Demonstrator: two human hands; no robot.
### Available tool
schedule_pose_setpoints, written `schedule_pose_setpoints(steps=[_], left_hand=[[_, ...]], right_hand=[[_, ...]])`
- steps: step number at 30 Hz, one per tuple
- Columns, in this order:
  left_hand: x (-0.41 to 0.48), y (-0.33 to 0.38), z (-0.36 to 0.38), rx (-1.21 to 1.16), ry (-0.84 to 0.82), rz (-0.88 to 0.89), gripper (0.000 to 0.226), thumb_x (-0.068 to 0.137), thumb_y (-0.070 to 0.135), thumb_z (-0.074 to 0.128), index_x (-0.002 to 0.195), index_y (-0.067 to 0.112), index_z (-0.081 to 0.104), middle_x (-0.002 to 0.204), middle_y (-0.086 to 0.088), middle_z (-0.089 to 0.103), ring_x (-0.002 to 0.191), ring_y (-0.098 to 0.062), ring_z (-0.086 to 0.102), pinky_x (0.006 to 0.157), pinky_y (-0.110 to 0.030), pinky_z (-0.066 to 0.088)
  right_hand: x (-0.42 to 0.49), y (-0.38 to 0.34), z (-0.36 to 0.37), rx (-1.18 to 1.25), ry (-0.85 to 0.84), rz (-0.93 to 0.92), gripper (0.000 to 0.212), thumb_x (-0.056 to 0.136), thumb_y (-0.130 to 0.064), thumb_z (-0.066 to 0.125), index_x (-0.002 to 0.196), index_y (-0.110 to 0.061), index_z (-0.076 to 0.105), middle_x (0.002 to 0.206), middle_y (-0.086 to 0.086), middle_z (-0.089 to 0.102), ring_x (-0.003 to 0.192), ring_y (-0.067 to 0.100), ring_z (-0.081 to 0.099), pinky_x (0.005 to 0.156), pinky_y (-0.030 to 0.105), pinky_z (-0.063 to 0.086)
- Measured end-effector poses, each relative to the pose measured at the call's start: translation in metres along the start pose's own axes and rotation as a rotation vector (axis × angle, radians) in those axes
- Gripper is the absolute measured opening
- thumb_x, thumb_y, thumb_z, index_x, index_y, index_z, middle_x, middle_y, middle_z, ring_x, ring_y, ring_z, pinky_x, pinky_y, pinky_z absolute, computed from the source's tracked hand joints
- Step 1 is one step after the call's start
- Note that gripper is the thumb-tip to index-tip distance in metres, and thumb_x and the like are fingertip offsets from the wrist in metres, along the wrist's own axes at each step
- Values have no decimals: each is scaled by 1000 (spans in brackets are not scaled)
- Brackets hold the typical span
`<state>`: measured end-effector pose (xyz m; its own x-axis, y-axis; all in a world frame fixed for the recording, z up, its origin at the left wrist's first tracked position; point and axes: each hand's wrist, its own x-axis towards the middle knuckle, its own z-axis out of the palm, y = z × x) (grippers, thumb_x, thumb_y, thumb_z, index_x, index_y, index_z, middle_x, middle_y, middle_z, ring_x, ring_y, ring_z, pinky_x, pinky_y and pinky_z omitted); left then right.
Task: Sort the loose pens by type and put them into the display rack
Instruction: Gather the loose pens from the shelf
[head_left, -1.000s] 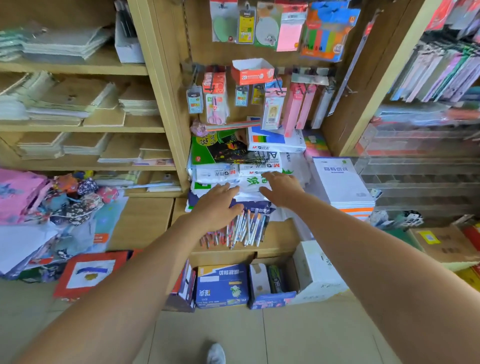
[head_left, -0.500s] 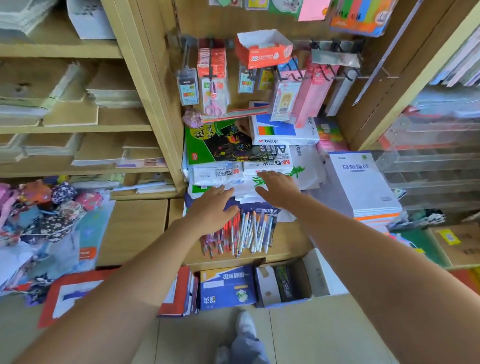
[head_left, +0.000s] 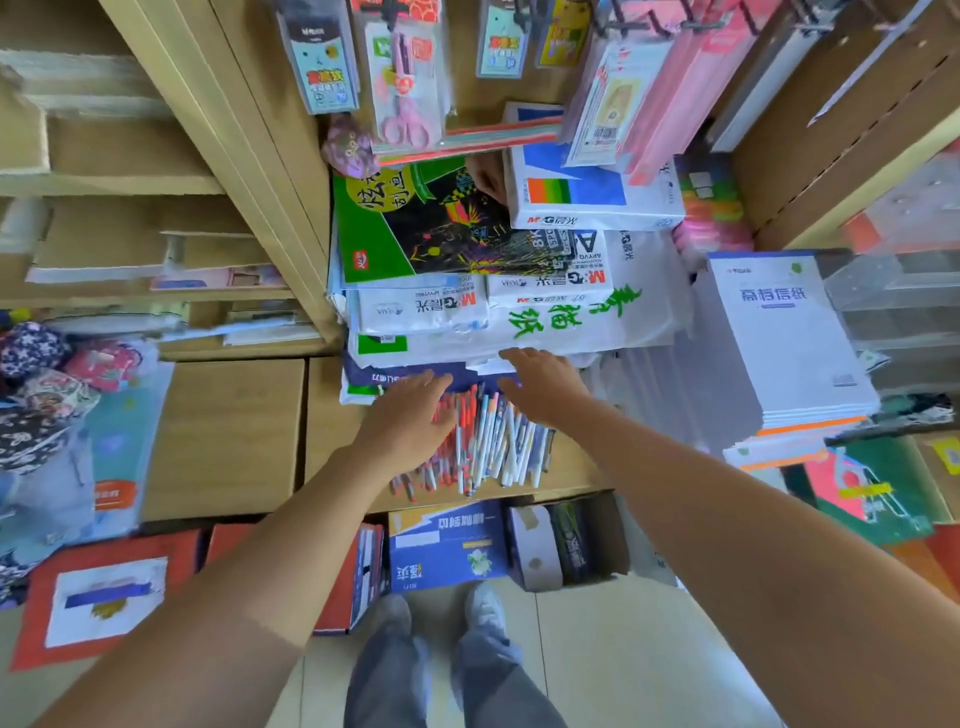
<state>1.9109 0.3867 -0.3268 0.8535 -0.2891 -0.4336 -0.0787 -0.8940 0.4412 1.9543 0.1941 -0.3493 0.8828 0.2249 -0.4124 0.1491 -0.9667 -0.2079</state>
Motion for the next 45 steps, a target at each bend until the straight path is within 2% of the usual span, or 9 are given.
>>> schedule_pose_setpoints(steps=[6,15,20,26,30,34,38,41,45], left_hand=[[46,-44,57,-2,-41,8,47,99,27,46,143,13,38,138,-10,50,129,-25,45,103,-42,41],[123,-102,163,59,-128,37,52,98,28,44,148,20,31,156,-10,25,143,-29,21,116,-47,22],[149,-113,201,123,-131,63,60,98,32,43,152,28,17,161,-6,-1,148,-29,-3,118,-45,5],[162,-119,227,181,-99,82,65,96,36,47,153,27,15,161,-7,-5,147,-30,-9,119,-46,4],[161,-122,236,217,-26,108,67,94,35,52,152,26,21,161,-10,3,148,-31,-5,118,-47,7],[161,-121,240,211,57,98,60,89,27,58,146,22,37,155,-15,22,144,-36,14,116,-48,17],[164,-108,239,229,225,94,34,82,21,64,116,16,63,114,-11,54,106,-31,47,91,-43,43],[168,-95,244,171,194,120,13,86,22,61,95,15,68,86,-2,62,82,-23,55,69,-34,44],[173,-80,253,160,104,4,23,90,37,59,99,17,66,77,1,66,67,-20,63,54,-26,42]], right_hand=[[39,13,74,92,-38,81,40,98,-29,43,136,-14,45,134,10,54,120,29,52,97,39,38],[84,53,183,131,-113,234,49,100,-29,41,146,-17,32,151,8,35,131,29,43,104,42,38],[97,67,224,168,-15,382,48,99,-31,44,144,-20,34,148,10,38,123,28,50,86,40,49],[112,72,251,189,13,551,42,96,-37,50,130,-13,46,102,5,61,84,25,63,56,30,43],[119,74,262,221,47,579,22,92,-30,56,96,-10,60,79,4,58,73,24,62,53,26,38],[116,77,265,440,124,561,21,88,-32,57,86,-11,57,71,1,57,63,17,53,53,24,41],[97,92,266,738,195,561,14,89,-24,51,88,-10,53,65,5,56,55,19,50,53,29,39],[81,106,270,728,197,618,15,90,-23,49,96,-10,54,64,3,55,55,19,49,53,30,39],[71,117,279,654,127,651,23,93,-32,51,101,-11,54,72,3,63,62,20,58,54,30,46]])
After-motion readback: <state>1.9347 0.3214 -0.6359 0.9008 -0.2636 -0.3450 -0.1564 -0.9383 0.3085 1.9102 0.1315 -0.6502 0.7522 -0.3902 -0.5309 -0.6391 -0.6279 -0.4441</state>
